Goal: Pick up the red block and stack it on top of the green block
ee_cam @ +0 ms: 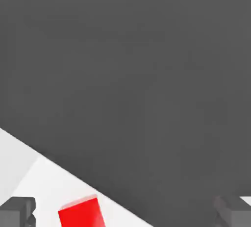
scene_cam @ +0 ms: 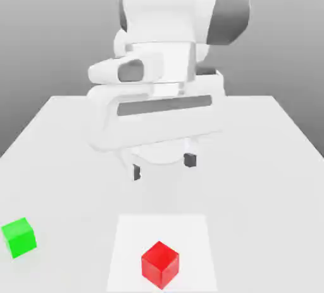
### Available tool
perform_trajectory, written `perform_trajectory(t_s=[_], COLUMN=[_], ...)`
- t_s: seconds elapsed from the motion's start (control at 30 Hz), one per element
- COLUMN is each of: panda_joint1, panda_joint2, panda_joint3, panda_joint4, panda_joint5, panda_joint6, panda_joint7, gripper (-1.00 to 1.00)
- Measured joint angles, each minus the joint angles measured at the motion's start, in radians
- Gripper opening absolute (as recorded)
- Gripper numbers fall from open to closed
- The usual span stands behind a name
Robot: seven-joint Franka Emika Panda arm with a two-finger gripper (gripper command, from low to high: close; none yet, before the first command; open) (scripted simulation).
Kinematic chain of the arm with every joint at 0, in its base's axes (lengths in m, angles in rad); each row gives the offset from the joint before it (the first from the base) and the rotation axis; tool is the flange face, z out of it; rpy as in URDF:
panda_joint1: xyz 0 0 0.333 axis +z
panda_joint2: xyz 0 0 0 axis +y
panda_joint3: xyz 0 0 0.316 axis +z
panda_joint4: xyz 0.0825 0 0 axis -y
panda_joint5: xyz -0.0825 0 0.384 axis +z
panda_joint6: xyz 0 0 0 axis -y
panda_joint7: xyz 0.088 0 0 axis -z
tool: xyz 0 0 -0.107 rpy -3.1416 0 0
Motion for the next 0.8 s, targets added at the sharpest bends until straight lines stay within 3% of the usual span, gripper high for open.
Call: perform_trajectory(t_s=[0.33,0.37,0.6,0.8], panda_joint1=[-0.05,-0.058,-0.06,-0.064], panda_joint2=[0.364,0.398,0.406,0.238], panda_joint3=[0.059,0.069,0.071,0.026], panda_joint4=[-0.031,-0.025,-0.024,-0.046], panda_joint5=[0.069,0.078,0.079,0.03], panda_joint6=[0.207,0.236,0.24,0.094], panda_joint7=[-0.258,-0.265,-0.266,-0.255], gripper=[0.0,-1.0,-1.0,-1.0])
